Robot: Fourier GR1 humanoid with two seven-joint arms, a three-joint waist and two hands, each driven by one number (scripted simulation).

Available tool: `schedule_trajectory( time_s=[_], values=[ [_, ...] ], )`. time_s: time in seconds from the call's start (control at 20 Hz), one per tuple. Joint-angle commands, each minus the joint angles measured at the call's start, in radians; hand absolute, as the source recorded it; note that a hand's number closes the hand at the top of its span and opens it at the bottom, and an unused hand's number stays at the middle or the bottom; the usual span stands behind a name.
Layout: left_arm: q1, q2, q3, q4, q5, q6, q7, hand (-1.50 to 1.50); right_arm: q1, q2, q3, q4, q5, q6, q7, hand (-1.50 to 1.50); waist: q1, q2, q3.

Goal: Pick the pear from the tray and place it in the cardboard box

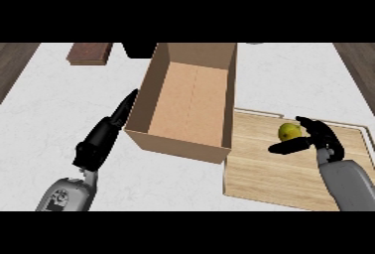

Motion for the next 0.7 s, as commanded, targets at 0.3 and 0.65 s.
schedule_trajectory(
  time_s=[0.3,0.65],
  values=[
    [-0.006,-0.049,-0.011,-0.015,-0.024,0.011,0.044,0.0,0.025,-0.006,-0.006,0.079,0.046,0.041,-0.091,1.5,-0.003,0.013,0.015],
    [-0.045,-0.034,-0.03,0.011,0.0,-0.054,-0.006,0.0,-0.195,-0.04,0.404,-0.206,0.159,0.359,-0.586,1.5,0.197,0.002,0.017]
  ],
)
